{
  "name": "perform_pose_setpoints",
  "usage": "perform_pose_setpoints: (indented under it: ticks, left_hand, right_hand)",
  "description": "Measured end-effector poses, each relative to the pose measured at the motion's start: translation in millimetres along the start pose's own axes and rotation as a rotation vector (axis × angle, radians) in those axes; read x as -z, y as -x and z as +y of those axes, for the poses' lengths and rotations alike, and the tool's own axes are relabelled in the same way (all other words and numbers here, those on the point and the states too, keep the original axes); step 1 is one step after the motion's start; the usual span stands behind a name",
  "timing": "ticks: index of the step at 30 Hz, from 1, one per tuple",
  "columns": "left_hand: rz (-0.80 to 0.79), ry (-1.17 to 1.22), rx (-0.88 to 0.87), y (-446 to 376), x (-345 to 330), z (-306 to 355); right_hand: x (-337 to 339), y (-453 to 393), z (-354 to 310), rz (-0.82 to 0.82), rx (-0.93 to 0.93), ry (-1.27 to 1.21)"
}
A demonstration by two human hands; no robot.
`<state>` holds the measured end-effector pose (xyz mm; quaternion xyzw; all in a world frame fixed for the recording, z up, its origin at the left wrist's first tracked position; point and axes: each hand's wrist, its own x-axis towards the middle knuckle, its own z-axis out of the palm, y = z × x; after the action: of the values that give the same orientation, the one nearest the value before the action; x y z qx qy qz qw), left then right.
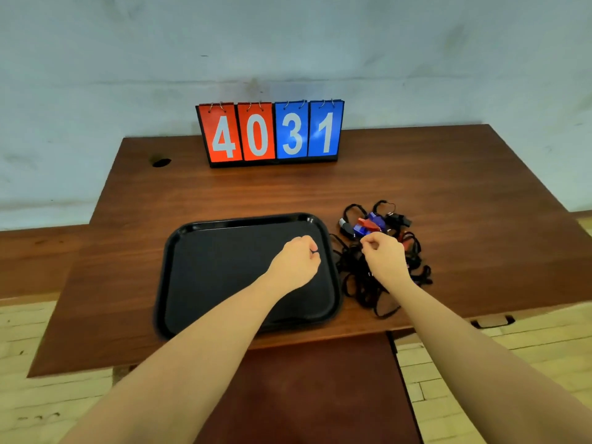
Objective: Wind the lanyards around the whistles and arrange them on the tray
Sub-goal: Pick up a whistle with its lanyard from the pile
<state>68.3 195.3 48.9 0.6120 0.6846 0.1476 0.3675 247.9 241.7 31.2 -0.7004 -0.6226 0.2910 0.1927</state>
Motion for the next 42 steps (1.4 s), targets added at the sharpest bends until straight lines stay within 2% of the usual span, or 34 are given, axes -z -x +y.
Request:
perform_pose_setpoints:
  ticks: [10, 16, 19, 23, 26, 30, 33, 37, 39, 42]
  left_hand:
    - [0.084, -0.006, 0.042, -87.5, -34.1, 29.6]
    - [0.118, -0.062, 0.002, -114.5, -42.4, 20.4]
    - [0.145, -0.094, -0.08, -125.5, -45.0, 12.9]
    - [0.188, -0.117, -0.176, -134.2, -48.3, 1.2]
    - [0.25, -0.059, -0.203, -131.1, -45.5, -5.3]
    - [0.368, 0.004, -0.258, -120.7, -31.2, -11.7]
    - [0.399, 0.113, -0.274, -110.9, -20.4, -21.1]
    - [0.465, 0.179, -0.289, -97.7, -9.9, -37.6]
    - [0.495, 0.175, -0.291, -90.8, -4.6, -48.3]
    - [0.545, 0.156, -0.271, -81.5, 3.0, -62.0]
  right_hand:
    - [-8.0, -79.1, 10.9, -0.196, 0.213, 0.102]
    - [-23.4, -94.6, 19.7, -0.148, 0.376, 0.446]
    - [-33.0, -95.9, 24.7, -0.092, 0.413, 0.48]
    - [-44.4, -99.2, 26.4, 0.009, 0.505, 0.409]
    - [-48.4, -103.2, 20.9, 0.047, 0.551, 0.26]
    - [-48.2, -104.7, 10.8, -0.041, 0.572, -0.076]
    - [-52.4, -99.0, 0.9, -0.092, 0.627, -0.345]
    - [-62.1, -92.3, -11.3, -0.204, 0.61, -0.54]
    - [-70.8, -89.3, -17.2, -0.233, 0.591, -0.539]
    - [-81.9, -87.3, -23.2, -0.141, 0.594, -0.434]
